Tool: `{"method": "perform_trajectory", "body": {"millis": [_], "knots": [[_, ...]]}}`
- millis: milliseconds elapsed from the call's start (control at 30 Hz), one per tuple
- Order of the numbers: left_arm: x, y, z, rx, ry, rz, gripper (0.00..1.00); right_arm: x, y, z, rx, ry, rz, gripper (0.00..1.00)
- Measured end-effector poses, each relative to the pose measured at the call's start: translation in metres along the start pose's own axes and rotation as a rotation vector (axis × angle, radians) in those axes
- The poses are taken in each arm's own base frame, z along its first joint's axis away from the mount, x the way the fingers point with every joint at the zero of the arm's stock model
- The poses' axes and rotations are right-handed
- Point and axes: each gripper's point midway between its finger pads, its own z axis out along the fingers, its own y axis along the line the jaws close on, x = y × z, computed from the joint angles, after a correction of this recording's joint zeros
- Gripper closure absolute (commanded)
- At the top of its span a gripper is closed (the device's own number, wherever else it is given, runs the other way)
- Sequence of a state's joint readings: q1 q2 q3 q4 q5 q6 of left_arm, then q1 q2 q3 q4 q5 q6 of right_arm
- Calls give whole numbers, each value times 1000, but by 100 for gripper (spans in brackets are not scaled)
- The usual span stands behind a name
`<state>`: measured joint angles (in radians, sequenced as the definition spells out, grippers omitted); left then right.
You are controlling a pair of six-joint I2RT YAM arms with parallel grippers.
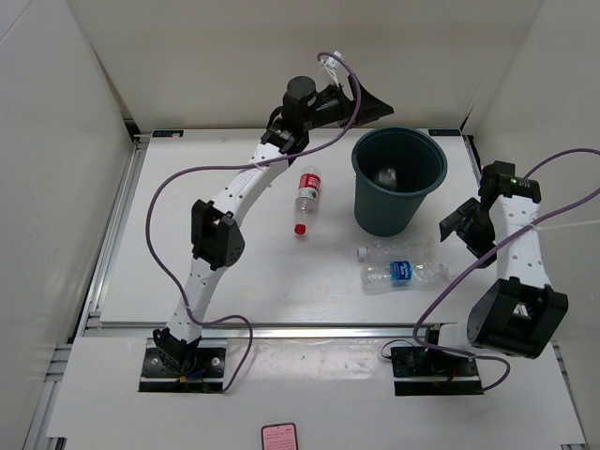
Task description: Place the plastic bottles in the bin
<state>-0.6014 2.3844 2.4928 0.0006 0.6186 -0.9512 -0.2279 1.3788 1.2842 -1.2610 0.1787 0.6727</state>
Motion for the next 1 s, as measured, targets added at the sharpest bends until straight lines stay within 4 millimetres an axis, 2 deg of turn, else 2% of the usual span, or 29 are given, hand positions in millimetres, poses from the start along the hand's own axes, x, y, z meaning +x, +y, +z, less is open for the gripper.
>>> {"method": "perform_trajectory", "body": {"millis": [133,233,300,467,533,633,767,867,933,1000], "knots": [[-2,8,-5,-22,12,33,0,0,3,0,-16,3,0,0],[-16,24,-28,-114,1,81,0,1,5,-1,-26,10,1,0],[-30,40,-59,-218,-27,110,0,2,6,1,-31,12,1,0],[-75,70,-160,-451,-124,230,0,6,8,6,-42,30,2,0],[-79,85,-183,-510,-135,261,0,7,8,7,-45,34,2,0],[-52,122,-194,-576,-71,235,0,9,10,9,-51,44,1,0],[1,196,-190,-663,57,153,0,10,12,12,-63,52,0,0],[47,253,-200,-774,151,64,0,10,14,13,-72,58,-3,0],[69,277,-211,-841,194,24,0,11,16,14,-75,67,-8,0],[79,287,-220,-890,213,7,0,11,16,15,-76,73,-15,0]]}}
